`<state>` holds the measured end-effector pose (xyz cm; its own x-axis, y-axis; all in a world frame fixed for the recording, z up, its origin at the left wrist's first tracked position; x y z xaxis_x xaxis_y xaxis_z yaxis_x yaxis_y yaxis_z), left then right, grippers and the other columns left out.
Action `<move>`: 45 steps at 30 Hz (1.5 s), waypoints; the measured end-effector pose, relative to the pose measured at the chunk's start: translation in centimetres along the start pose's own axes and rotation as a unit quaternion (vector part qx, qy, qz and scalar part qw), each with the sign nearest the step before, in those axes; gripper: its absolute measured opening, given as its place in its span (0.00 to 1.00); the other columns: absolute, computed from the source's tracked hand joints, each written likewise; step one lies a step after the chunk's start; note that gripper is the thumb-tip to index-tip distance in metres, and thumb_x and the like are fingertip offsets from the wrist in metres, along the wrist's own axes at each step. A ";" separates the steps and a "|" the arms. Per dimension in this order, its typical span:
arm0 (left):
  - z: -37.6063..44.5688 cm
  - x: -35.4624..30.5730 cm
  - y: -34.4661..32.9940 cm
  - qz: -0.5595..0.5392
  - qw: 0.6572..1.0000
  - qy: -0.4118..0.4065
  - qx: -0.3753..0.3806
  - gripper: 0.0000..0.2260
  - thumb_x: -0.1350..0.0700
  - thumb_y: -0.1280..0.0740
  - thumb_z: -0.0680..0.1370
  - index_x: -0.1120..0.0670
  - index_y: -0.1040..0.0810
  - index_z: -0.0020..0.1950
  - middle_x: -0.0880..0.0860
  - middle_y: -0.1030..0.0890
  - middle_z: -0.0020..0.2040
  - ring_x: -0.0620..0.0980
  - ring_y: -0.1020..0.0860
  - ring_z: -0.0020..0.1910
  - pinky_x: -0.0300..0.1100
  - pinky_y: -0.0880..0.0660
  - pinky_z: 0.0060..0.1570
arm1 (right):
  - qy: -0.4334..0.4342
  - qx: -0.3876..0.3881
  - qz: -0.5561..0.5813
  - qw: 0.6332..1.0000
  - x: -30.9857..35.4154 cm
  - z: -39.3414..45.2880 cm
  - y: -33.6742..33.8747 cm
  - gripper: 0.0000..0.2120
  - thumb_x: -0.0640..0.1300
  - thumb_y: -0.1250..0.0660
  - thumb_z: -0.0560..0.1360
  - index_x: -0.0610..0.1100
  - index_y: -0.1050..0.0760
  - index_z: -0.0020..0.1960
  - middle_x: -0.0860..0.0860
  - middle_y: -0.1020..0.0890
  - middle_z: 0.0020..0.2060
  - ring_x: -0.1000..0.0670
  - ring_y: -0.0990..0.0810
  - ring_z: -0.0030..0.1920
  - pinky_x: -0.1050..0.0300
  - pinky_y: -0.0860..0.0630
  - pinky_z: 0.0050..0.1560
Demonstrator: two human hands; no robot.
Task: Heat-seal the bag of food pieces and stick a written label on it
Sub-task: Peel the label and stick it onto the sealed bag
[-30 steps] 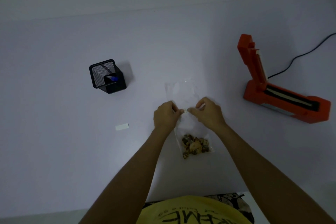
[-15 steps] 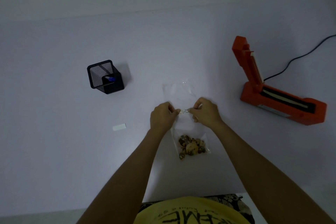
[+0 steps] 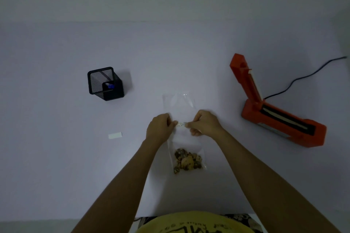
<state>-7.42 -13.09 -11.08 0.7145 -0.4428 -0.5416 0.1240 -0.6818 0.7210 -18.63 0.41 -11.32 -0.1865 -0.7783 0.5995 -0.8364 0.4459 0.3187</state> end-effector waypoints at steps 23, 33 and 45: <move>-10.2 4.4 -0.7 -0.190 0.955 0.186 -0.130 0.07 0.51 0.37 0.79 0.53 0.24 0.51 0.51 0.19 0.43 0.50 0.20 0.43 0.41 0.26 0.41 | 0.045 -0.073 0.008 0.996 -4.6 -4.8 1.7 0.17 0.40 0.33 0.75 0.47 0.32 0.61 0.50 0.21 0.42 0.53 0.23 0.39 0.65 0.29 0.34; -7.3 2.1 0.1 -0.217 0.960 0.135 -0.110 0.10 0.63 0.38 0.79 0.54 0.21 0.57 0.48 0.20 0.50 0.44 0.24 0.47 0.25 0.31 0.40 | 0.007 -0.058 0.128 0.990 -3.0 -1.6 0.1 0.05 0.39 0.32 0.73 0.46 0.18 0.46 0.49 0.17 0.41 0.49 0.20 0.44 0.50 0.22 0.51; 3.8 1.2 8.3 -0.257 0.939 0.144 -0.177 0.10 0.63 0.39 0.79 0.59 0.21 0.58 0.57 0.19 0.54 0.52 0.21 0.50 0.42 0.24 0.50 | 0.090 -0.112 0.157 0.977 9.6 7.3 3.7 0.10 0.35 0.32 0.72 0.42 0.21 0.53 0.47 0.17 0.40 0.49 0.20 0.40 0.55 0.23 0.43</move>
<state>-8.17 -21.48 -7.38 0.6473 0.1025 -0.7553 0.6888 -0.5032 0.5219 -27.31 -8.59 -9.76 -0.3058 -0.5059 0.8066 -0.6151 0.7516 0.2382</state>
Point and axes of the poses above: each hand's wrist, its own z-axis towards the middle knuckle, its own y-axis out of the back of the hand, x = y × z, the point moved 10 cm from there along z, towards the middle knuckle
